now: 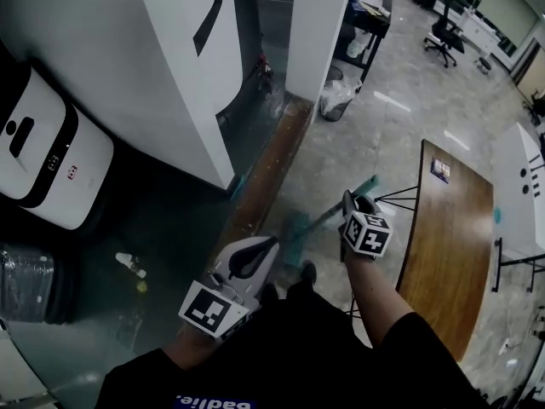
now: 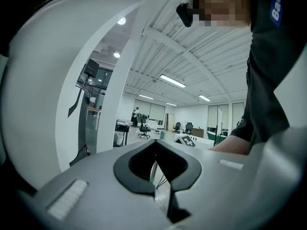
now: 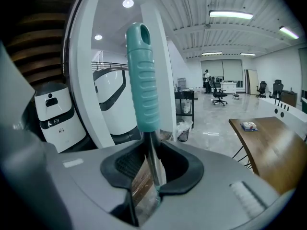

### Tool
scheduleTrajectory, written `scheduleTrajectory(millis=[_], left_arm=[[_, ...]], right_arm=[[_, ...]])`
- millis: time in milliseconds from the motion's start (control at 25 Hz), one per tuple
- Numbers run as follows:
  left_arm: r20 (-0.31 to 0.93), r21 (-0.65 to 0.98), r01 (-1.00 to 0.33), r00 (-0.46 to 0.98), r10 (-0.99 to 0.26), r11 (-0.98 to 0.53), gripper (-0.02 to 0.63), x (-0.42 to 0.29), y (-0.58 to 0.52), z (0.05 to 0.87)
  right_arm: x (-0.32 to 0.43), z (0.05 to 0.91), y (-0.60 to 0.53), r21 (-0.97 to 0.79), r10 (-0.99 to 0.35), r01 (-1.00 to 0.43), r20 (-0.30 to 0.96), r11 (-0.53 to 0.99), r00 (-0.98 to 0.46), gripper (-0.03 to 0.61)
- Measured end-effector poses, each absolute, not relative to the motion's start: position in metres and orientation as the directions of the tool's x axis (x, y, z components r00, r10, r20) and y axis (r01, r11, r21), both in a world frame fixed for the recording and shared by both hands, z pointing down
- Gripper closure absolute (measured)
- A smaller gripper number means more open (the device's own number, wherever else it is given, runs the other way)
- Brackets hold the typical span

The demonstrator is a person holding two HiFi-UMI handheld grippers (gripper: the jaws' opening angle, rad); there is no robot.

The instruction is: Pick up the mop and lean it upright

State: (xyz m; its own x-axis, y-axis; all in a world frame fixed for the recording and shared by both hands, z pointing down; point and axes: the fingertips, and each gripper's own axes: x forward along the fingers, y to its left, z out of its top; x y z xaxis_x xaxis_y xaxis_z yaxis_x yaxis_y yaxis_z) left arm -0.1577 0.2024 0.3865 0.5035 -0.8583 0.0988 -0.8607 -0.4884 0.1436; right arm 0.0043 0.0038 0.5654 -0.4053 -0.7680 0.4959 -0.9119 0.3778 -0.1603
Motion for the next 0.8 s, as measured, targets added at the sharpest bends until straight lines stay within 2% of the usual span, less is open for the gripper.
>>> scheduleTrajectory(millis=[360, 480, 800], left_arm=[[0.081, 0.128, -0.896, 0.437, -0.896, -0.426, 0.594, -0.164, 0.19, 0.386], [0.117, 0.124, -0.915, 0.398, -0.91, -0.384, 0.594, -0.163, 0.179, 0.384], [0.113, 0.108, -0.931, 0.36, -0.926, -0.349, 0.594, -0.142, 0.14, 0.377]], right_arm=[[-0.02, 0.576, -0.026, -0.19, -0.726, -0.887, 0.516, 0.422, -0.456, 0.469], [-0.021, 0.575, -0.038, -0.197, -0.717, -0.878, 0.514, 0.436, -0.471, 0.469], [-0.018, 0.576, -0.071, -0.217, -0.685, -0.85, 0.513, 0.48, -0.517, 0.469]])
